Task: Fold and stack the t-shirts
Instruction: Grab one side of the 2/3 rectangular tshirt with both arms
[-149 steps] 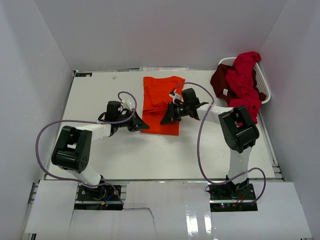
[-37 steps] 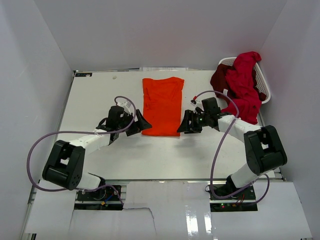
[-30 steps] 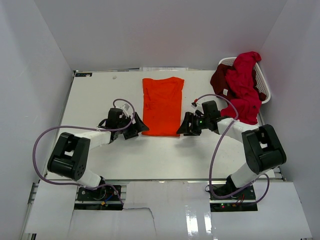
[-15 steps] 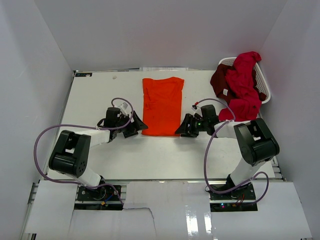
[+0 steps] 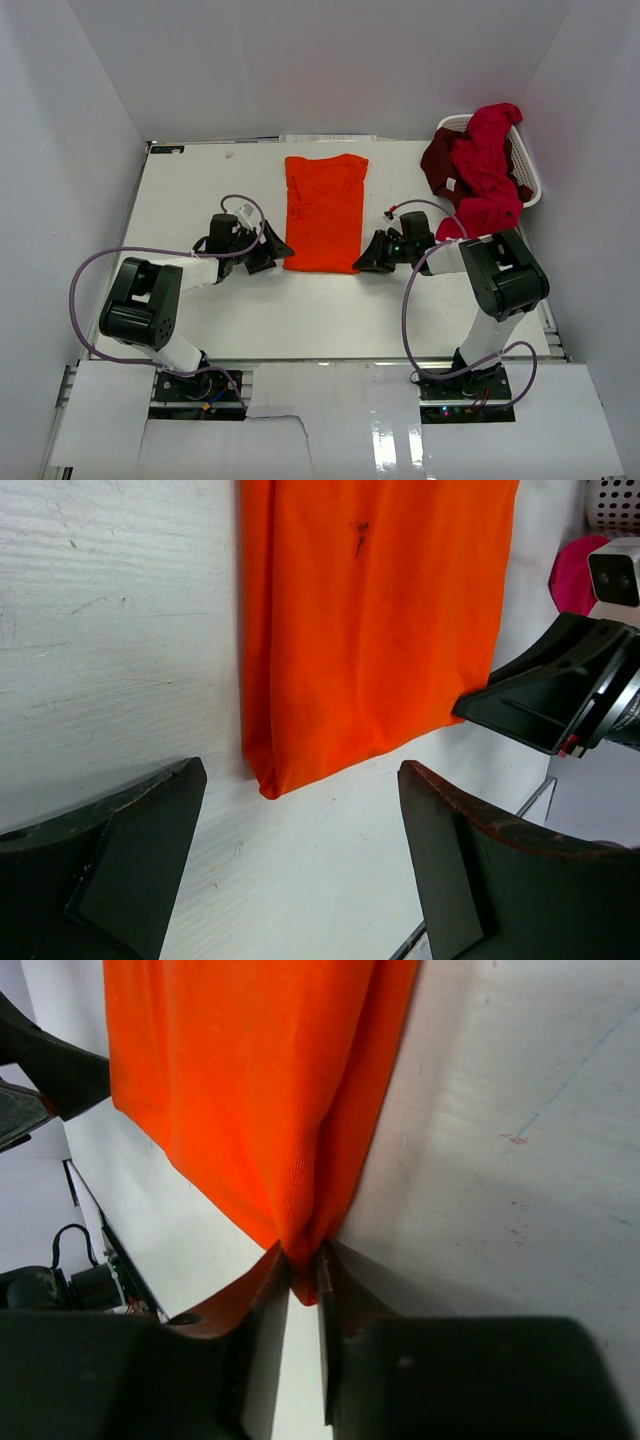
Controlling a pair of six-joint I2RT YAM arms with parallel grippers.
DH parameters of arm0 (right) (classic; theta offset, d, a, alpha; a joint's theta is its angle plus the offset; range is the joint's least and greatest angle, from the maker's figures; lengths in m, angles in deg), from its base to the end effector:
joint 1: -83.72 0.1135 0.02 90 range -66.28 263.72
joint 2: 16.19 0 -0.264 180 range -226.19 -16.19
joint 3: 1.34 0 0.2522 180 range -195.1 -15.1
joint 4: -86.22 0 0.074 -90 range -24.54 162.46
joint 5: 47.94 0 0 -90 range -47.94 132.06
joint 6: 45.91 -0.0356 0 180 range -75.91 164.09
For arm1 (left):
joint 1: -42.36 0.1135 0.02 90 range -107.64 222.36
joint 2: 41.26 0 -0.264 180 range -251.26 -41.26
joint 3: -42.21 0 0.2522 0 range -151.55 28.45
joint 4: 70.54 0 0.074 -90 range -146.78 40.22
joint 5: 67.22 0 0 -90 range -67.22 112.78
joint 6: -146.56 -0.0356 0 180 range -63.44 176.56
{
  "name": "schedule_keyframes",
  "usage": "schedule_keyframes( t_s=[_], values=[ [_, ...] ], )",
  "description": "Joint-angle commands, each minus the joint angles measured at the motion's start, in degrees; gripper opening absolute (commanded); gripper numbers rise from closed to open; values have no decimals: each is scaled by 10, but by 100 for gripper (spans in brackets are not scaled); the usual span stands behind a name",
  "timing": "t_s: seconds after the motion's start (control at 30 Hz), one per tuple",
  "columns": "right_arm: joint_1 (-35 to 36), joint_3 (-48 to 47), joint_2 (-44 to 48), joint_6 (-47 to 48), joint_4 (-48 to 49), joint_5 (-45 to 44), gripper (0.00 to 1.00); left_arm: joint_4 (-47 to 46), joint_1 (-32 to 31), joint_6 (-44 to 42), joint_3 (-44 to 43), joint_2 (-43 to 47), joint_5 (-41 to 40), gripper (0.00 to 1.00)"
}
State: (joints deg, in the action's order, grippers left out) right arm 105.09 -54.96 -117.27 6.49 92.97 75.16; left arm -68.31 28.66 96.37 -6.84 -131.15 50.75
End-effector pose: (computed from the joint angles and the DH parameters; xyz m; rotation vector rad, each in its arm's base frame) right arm 0.2909 0.1347 0.1190 0.0149 2.4312 1.1671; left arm 0.2752 -0.0843 0.1406 -0.2929 2.4260 -1.0151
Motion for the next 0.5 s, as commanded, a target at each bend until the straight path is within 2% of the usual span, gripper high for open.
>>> schedule_keyframes(
  t_s=[0.0, 0.03, 0.07, 0.27, 0.47],
  values=[
    [-2, 1, -14, 3, 8, -10, 20, 10, 2, -8, 5, -13, -5, 89],
    [-2, 0, -17, 3, 8, -8, 9, 6, 3, -6, 7, -13, -5, 89],
    [-2, 0, -17, 3, 8, -8, 8, 4, 3, -5, 7, -14, -3, 89],
    [-2, -1, -21, 3, 8, -6, 8, -5, 3, 0, 15, -27, 5, 86],
    [-2, -7, -19, 6, 5, -3, 8, -7, 3, 6, 16, -53, 12, 78]
  ],
)
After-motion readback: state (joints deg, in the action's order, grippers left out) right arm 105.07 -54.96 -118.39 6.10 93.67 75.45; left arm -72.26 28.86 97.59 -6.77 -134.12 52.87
